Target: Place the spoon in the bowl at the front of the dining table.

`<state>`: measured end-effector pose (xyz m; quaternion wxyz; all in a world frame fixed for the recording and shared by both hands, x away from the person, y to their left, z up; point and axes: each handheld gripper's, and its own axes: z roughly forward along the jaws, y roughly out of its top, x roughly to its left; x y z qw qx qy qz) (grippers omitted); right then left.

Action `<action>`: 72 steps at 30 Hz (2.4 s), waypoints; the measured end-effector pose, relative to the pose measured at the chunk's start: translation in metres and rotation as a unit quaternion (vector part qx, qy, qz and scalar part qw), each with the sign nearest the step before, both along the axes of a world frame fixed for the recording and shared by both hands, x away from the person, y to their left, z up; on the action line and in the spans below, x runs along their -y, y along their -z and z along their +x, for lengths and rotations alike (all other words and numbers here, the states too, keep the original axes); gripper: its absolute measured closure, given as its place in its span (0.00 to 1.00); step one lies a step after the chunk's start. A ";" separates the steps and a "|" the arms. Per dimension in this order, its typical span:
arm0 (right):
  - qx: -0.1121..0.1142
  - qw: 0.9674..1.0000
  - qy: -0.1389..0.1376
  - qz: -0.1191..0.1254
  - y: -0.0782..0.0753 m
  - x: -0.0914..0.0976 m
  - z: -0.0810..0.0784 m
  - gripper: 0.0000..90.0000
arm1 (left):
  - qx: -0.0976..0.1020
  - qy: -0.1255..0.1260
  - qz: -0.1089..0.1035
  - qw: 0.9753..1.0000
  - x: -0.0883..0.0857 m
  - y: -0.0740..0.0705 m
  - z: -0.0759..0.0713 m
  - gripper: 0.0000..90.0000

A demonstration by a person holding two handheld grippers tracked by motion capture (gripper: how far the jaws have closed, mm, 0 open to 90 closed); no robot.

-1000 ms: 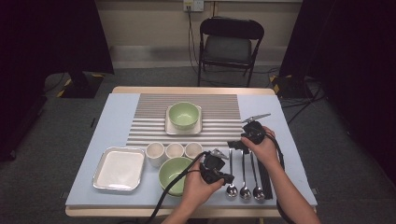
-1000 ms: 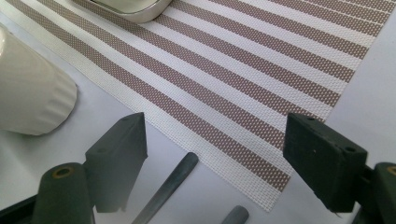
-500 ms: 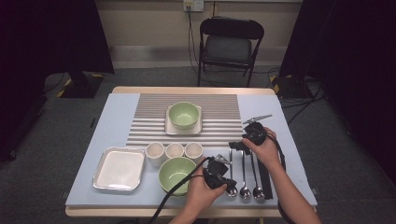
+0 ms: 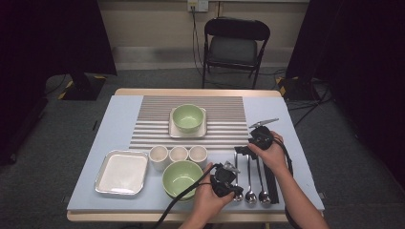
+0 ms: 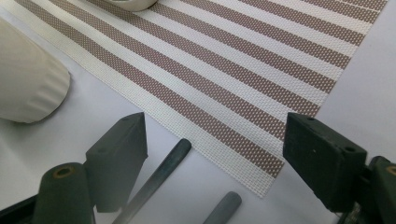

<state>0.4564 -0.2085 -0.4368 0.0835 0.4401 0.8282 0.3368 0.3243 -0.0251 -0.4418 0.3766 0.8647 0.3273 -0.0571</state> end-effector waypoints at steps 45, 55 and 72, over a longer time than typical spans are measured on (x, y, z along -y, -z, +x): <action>-0.046 0.998 -0.027 0.020 0.003 0.001 -0.006 0.42 | -0.005 0.001 0.019 1.000 0.005 0.017 -0.009 1.00; -0.067 0.997 -0.035 0.029 0.004 0.002 -0.008 0.54 | -0.003 -0.003 0.018 1.000 0.006 0.018 -0.010 1.00; -0.089 0.995 -0.043 0.028 0.005 0.002 -0.008 0.70 | -0.001 -0.003 0.023 1.000 0.005 0.018 -0.011 1.00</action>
